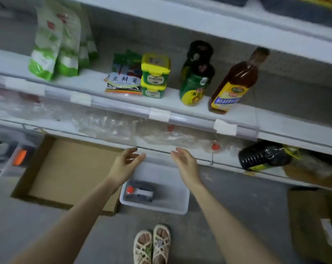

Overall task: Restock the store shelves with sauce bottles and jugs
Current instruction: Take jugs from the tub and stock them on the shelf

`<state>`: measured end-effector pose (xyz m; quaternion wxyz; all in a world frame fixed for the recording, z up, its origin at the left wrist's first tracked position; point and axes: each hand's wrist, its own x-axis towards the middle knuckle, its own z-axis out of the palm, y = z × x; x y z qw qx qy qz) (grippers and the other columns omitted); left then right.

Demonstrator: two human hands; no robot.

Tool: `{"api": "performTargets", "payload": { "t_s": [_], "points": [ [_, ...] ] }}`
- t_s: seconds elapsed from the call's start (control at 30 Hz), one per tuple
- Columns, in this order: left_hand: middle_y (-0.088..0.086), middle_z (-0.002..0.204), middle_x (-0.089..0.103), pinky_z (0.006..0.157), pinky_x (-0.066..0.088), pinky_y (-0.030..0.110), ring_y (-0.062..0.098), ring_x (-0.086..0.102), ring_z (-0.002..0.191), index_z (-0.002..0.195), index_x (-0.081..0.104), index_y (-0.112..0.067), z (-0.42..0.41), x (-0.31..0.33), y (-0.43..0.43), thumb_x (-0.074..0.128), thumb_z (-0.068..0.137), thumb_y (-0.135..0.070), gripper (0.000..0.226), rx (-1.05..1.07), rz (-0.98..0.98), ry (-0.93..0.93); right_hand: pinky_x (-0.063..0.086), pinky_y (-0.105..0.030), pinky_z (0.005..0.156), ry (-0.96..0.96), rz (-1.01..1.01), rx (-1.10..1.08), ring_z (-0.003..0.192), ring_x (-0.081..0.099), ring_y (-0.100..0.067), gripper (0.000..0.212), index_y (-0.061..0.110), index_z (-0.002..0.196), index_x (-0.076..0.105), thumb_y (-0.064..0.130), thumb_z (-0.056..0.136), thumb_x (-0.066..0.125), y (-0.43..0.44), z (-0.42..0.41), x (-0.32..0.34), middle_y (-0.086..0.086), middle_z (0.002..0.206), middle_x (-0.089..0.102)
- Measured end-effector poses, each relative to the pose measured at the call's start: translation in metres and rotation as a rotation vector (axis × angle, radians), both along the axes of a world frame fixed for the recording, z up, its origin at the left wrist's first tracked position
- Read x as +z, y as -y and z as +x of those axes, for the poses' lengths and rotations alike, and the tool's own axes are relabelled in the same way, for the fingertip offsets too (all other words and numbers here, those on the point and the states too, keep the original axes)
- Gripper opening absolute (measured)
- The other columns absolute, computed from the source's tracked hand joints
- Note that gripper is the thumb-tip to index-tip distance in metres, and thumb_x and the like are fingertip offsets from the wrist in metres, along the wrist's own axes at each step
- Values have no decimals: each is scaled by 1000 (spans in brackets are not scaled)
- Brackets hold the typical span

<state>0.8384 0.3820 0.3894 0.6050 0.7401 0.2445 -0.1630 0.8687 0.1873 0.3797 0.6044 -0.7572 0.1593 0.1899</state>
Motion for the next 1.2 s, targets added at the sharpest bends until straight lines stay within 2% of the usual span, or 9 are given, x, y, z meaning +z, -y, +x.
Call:
{"api": "performTargets", "payload": {
  "t_s": [0.2, 0.33, 0.43, 0.5, 0.63, 0.73, 0.83, 0.93, 1.2],
  "points": [
    [-5, 99, 62, 55, 43, 4, -4, 56, 78, 132, 49, -10, -47, -122, -21, 59, 94, -27, 43, 37, 39, -191, 41, -4, 73, -177, -80, 150, 102, 57, -11, 33, 8, 123, 58, 22, 94, 61, -21, -35, -131, -1, 111, 62],
    [-6, 95, 59, 61, 45, 23, 8, 57, 82, 129, 51, -15, -73, -201, -37, 67, 86, -42, 53, 95, 30, -283, 45, -6, 72, -252, -102, 242, 101, 60, -11, 34, 8, 124, 58, 24, 93, 62, -36, -59, -216, 1, 108, 64],
    [1, 99, 64, 72, 48, 27, 20, 63, 92, 125, 55, -14, -95, -259, -43, 64, 88, -38, 45, 132, 47, -337, 49, -26, 93, -281, -128, 307, 114, 58, -15, 38, 9, 127, 57, 26, 94, 61, -44, -70, -276, -4, 121, 63],
    [-3, 95, 66, 71, 48, 24, 16, 65, 88, 119, 58, -15, -109, -293, -44, 64, 88, -36, 38, 133, 52, -363, 45, -30, 99, -288, -158, 349, 120, 54, -16, 39, 8, 130, 56, 26, 95, 59, -50, -76, -310, -4, 127, 60],
    [4, 100, 68, 58, 44, 10, 1, 59, 76, 122, 59, -10, -125, -340, -44, 63, 89, -32, 39, 135, 81, -387, 39, -21, 93, -290, -171, 401, 123, 50, -14, 44, 9, 133, 53, 30, 95, 58, -62, -80, -362, -2, 132, 56],
    [6, 106, 67, 66, 47, 18, 9, 60, 85, 124, 57, -11, -131, -363, -47, 62, 90, -33, 41, 159, 77, -416, 41, -27, 96, -266, -217, 425, 120, 52, -17, 42, 8, 129, 57, 30, 94, 60, -69, -83, -391, -5, 128, 59],
    [6, 110, 67, 75, 46, 26, 15, 62, 95, 125, 57, -13, -135, -381, -51, 62, 89, -37, 43, 188, 62, -433, 42, -25, 87, -197, -274, 493, 109, 56, -17, 34, 5, 119, 63, 27, 93, 61, -69, -85, -417, -9, 117, 63],
    [6, 111, 66, 78, 47, 27, 15, 61, 97, 126, 57, -13, -137, -394, -52, 61, 89, -39, 45, 205, 59, -445, 39, -18, 69, -232, -226, 468, 84, 56, -10, 17, 6, 98, 66, 22, 91, 64, -69, -79, -428, -1, 88, 62],
    [-9, 97, 61, 61, 44, 14, 0, 57, 83, 128, 53, -16, -138, -378, -39, 60, 90, -39, 45, 148, 55, -407, 34, -13, 49, -286, -218, 438, 49, 44, 1, 25, 13, 67, 58, 22, 88, 68, -66, -82, -409, 7, 55, 51]
  ]
}}
